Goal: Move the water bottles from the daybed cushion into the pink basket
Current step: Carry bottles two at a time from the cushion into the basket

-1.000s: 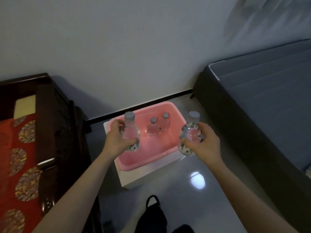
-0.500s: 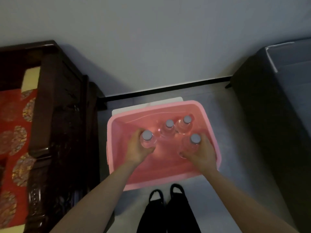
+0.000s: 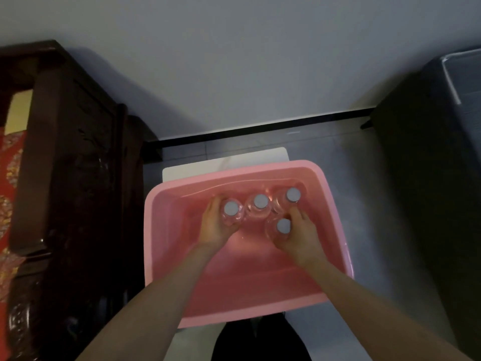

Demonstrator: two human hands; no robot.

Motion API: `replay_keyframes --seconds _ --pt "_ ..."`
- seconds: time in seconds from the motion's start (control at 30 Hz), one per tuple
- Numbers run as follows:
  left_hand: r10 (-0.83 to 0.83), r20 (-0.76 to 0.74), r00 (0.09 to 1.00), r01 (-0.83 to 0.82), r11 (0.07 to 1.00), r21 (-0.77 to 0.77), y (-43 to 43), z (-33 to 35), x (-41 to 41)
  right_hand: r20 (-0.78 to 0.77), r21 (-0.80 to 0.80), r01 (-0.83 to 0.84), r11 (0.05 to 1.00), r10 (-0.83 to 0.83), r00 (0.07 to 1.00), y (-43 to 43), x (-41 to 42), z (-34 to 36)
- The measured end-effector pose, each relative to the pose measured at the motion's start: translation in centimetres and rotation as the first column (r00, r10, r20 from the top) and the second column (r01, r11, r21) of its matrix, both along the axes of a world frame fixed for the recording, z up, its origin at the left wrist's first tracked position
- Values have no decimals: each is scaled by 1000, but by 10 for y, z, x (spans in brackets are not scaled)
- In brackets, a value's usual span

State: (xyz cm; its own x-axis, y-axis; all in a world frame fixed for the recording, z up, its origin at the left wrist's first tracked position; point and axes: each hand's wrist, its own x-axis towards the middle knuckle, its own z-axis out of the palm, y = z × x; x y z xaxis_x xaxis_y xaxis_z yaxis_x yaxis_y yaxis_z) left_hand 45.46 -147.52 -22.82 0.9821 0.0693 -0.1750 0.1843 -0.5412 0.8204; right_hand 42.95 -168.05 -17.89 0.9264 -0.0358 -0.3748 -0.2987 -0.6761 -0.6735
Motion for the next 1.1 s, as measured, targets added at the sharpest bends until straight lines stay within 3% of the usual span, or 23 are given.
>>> replay_keyframes --seconds 0.2,0.37,0.47,0.57,0.97,1.1 --pt "34 -42 999 -34 999 -2 1 -10 2 1 -40 -83 996 83 997 -6 -6 -5" --pt "-68 13 998 67 996 64 7 14 1 52 -203 -226 953 241 969 -14 -8 9" --pt "-155 97 983 146 985 94 15 28 5 54 -248 -302 920 325 944 -11 -3 16" --pt "-212 89 973 196 967 161 18 32 13 16 -266 -383 885 402 916 -7 3 14" --pt "-251 144 957 212 947 239 8 37 11 57 -394 -306 867 355 933 -19 5 16" --pt "-313 75 947 270 899 346 5 46 12 17 -439 -312 843 355 935 -16 3 22"
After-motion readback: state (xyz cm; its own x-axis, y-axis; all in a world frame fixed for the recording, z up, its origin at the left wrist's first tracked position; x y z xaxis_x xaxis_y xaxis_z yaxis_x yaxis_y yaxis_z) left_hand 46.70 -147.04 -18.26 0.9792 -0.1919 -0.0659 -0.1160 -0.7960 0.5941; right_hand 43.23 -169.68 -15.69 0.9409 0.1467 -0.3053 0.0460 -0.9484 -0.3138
